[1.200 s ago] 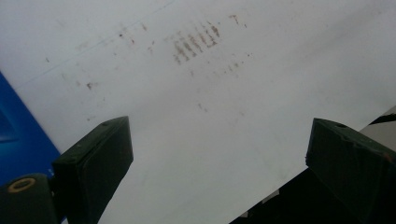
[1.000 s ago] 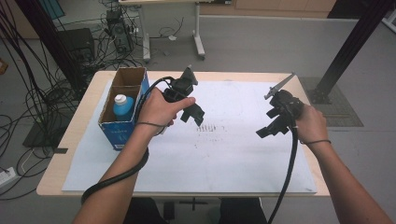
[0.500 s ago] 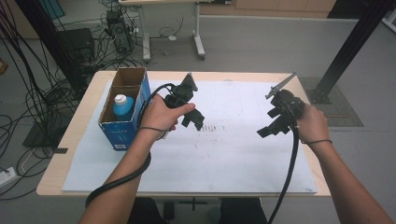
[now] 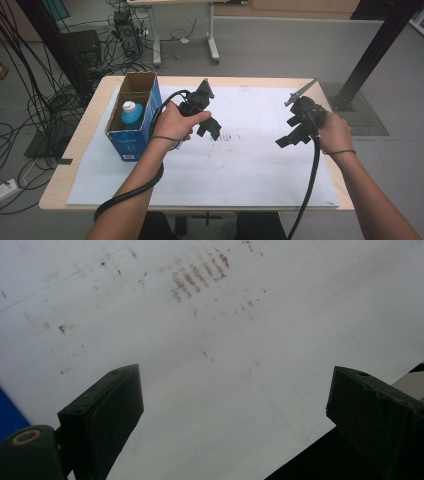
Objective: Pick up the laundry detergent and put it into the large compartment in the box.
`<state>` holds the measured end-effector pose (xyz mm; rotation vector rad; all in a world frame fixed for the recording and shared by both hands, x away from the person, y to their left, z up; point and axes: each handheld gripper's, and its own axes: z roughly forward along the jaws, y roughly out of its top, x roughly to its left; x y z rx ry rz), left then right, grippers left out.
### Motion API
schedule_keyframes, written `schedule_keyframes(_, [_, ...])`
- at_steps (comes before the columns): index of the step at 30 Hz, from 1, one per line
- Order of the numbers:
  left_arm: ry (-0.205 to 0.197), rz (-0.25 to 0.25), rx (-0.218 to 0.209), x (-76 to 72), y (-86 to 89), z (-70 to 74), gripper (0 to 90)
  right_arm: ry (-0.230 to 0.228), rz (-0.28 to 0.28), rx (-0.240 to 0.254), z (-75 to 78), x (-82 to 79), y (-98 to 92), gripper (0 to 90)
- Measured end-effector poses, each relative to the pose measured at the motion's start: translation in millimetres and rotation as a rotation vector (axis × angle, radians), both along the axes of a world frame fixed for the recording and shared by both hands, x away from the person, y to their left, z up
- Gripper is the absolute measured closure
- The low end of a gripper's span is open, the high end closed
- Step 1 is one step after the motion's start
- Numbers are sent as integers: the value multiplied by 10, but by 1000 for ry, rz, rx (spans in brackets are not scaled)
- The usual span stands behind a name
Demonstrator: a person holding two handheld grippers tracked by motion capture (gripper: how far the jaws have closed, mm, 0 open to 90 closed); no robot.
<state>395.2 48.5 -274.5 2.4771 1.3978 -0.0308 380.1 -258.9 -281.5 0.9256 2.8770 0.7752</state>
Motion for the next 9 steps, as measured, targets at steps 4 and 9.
schedule_keyframes(4, [-5,0,-6,-4,8,17,84,-1,1,-3,1,1,-2,30])
schedule_keyframes(9, [-4,0,-6,-15,15,16,85,1,1,-1,-2,-2,15,30])
